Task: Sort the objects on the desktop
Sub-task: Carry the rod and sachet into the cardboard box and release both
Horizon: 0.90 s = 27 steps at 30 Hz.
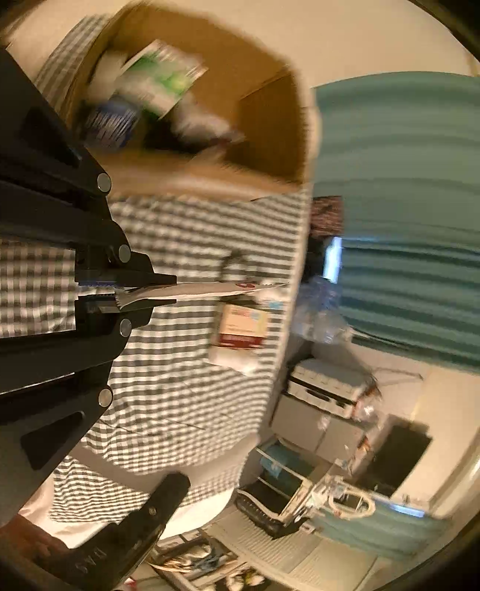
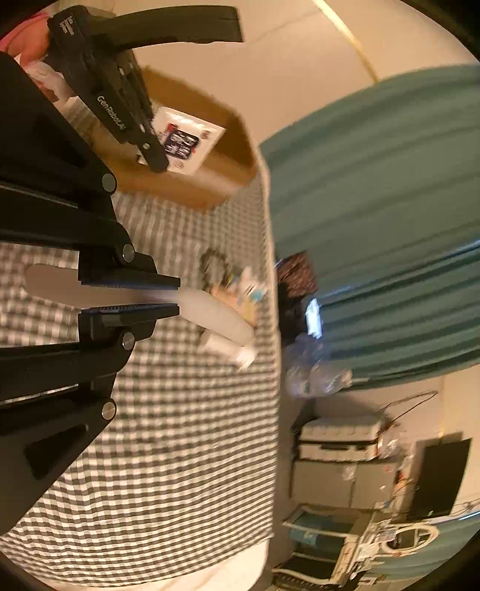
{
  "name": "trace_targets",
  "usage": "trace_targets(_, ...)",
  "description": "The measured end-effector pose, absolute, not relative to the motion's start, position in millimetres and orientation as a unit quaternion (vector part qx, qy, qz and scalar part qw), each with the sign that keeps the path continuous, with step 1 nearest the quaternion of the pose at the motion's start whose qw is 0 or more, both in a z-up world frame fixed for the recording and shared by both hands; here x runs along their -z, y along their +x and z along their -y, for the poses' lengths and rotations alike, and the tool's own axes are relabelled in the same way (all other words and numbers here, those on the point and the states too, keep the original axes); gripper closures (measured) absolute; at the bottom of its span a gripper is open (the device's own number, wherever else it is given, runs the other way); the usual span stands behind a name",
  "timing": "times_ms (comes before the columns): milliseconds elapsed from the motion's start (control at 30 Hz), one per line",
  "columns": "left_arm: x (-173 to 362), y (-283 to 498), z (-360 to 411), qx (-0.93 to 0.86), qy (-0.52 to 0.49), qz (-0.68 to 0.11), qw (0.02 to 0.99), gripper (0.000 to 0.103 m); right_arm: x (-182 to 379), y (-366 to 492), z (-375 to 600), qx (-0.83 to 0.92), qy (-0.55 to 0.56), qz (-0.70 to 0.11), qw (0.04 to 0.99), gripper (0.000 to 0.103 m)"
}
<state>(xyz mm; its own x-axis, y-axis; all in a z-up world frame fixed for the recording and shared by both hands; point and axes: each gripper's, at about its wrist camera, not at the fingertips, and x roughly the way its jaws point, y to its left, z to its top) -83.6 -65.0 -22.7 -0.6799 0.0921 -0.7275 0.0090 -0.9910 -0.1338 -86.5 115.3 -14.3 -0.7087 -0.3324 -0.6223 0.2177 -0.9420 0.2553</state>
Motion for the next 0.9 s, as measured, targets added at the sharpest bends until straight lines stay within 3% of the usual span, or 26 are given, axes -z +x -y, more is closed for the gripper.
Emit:
trace_targets(200,-40,-71,113,-0.931,-0.364,0.012,-0.011,0.101,-42,-76,-48,0.919,0.312,0.085,0.226,0.096)
trace_targets(367,-51,-68,163,-0.932,-0.360,0.006,-0.032,0.101,-58,-85,15,0.908,0.305,0.069,0.279,0.096)
trace_targets(733,25,-85,247,-0.908,-0.414,0.048,-0.053,0.101,25,-137,121,0.867,0.383,0.034,0.317,0.096)
trace_targets(833,43,-89,255,-0.905,-0.421,0.047,-0.046,0.101,42,-146,120,0.864,0.395,0.044,0.311,0.094)
trace_targets(900,46,-90,255,-0.905,-0.422,0.039,-0.039,0.100,43,-150,118,0.865,0.392,0.047,0.310,0.087)
